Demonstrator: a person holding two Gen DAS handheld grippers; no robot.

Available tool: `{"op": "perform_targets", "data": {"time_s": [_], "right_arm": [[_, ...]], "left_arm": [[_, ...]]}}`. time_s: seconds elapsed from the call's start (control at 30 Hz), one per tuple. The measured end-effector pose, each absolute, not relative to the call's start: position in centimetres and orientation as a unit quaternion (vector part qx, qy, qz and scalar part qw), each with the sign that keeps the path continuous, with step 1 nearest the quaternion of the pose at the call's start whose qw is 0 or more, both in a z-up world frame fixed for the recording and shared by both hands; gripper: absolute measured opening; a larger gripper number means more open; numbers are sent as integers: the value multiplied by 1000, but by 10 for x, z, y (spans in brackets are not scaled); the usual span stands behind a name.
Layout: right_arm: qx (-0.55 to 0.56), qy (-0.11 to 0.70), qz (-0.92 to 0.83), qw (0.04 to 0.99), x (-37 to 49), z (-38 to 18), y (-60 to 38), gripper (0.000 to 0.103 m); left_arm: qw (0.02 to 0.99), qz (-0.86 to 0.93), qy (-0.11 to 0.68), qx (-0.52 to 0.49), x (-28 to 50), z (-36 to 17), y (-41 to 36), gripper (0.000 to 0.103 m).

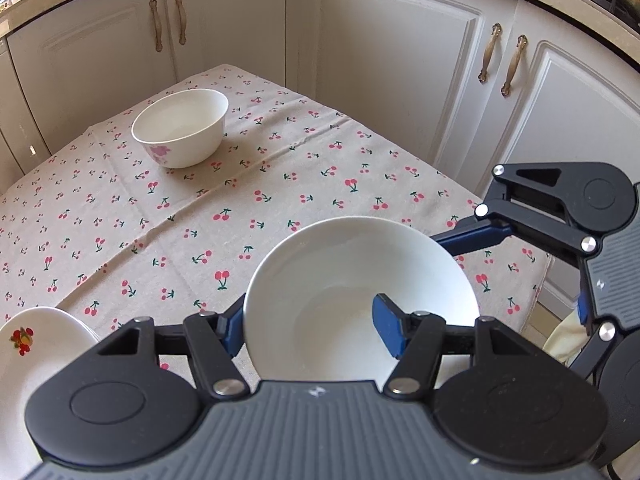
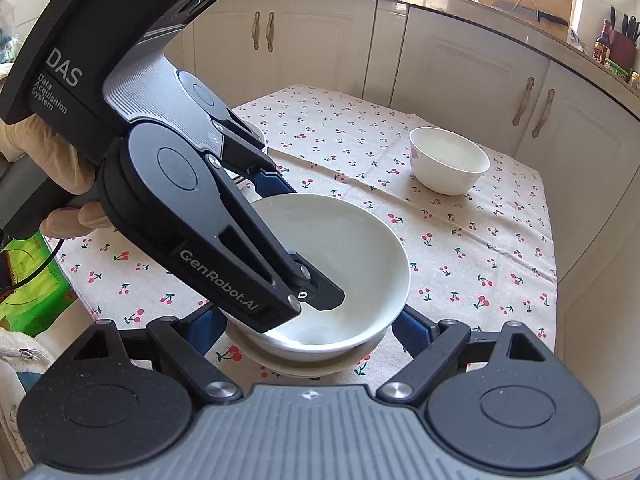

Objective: Organize plates and bowls
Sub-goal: 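Lower the held bowl into the placed bowl with the left gripper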

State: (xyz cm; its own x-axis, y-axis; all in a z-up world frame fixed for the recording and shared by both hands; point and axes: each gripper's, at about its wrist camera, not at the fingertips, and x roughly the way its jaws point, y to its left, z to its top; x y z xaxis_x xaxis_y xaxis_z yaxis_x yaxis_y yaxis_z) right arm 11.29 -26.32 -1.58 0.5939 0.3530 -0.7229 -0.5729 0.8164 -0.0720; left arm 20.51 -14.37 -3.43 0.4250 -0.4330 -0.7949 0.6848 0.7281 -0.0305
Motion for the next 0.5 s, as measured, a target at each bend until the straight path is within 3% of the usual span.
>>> {"op": "perform_targets", "data": {"time_s": [0.33, 0.5], "right_arm": [[-137, 375, 266, 877, 115, -17, -263, 93], [-142, 358, 270, 883, 110, -15, -263, 103]], "left_arm": [[828, -342, 420, 144, 205, -37, -141, 62], [830, -345, 416, 139, 204, -35, -138, 64]]}}
